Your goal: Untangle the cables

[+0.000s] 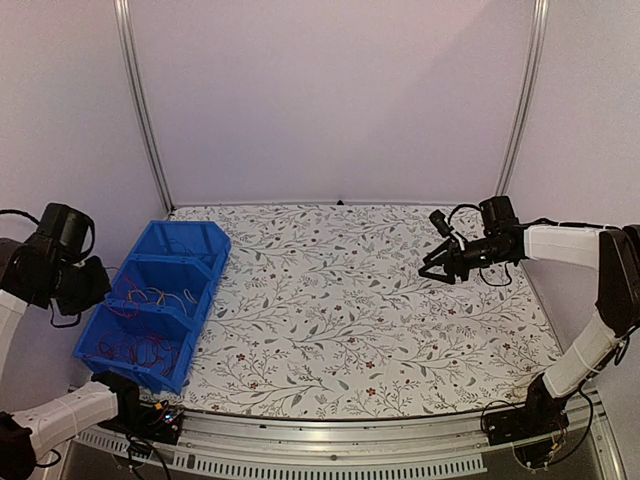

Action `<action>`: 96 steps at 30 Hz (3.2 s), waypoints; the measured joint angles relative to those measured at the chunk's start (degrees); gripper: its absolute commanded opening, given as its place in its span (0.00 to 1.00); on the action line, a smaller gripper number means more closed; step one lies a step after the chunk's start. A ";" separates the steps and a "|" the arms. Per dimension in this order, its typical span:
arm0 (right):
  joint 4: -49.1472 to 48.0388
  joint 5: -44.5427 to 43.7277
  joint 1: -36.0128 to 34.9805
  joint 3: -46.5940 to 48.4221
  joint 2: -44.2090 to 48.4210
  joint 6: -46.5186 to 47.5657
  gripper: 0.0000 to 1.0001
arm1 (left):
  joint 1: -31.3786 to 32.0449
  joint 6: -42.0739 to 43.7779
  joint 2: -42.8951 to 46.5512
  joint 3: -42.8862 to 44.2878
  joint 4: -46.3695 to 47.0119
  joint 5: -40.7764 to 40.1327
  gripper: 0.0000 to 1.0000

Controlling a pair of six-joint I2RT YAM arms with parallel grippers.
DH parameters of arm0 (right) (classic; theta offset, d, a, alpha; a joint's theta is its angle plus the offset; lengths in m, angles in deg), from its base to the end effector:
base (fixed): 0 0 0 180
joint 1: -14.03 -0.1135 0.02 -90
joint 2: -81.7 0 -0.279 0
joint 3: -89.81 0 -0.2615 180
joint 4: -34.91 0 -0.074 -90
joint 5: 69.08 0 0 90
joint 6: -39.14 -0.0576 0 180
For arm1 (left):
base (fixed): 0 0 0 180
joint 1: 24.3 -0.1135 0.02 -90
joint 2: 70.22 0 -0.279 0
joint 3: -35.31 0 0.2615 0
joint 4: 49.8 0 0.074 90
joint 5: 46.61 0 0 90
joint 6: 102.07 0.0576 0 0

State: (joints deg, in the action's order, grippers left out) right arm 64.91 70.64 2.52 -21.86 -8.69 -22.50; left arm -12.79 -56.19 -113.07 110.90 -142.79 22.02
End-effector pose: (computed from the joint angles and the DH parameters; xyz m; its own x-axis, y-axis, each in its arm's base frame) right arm 0.3172 0.1094 0.2066 -0.4004 -0.3950 -0.8268 -0.8851 0.4004 0.2374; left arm 0.1010 0.0009 0.3339 -0.6167 -0.5360 -0.5765 -0.5861 0.8016 -0.1183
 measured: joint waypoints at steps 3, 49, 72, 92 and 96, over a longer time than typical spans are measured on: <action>0.17 0.68 0.00 0.31 -0.33 0.00 0.61 | -2.03 1.11 2.34 4.90 0.39 0.35 0.00; 3.78 3.96 -1.18 2.71 -5.81 1.09 0.61 | -12.31 5.90 24.15 -7.69 0.37 17.88 0.00; 6.84 3.74 -1.25 4.37 -6.47 2.82 0.62 | -12.39 5.68 6.67 -12.17 2.64 12.02 0.37; 6.47 -15.41 7.52 26.16 7.61 -8.85 0.99 | -1.42 27.39 -29.03 12.96 43.19 22.60 1.00; 4.57 -22.16 7.32 26.14 10.71 -13.55 0.99 | 4.11 30.36 -35.34 16.55 47.04 22.75 1.00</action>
State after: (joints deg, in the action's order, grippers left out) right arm 69.48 48.47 9.84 4.28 2.02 -36.05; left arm -8.69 -25.83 -148.41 127.45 -95.75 44.77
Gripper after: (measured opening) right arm 0.986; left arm 0.996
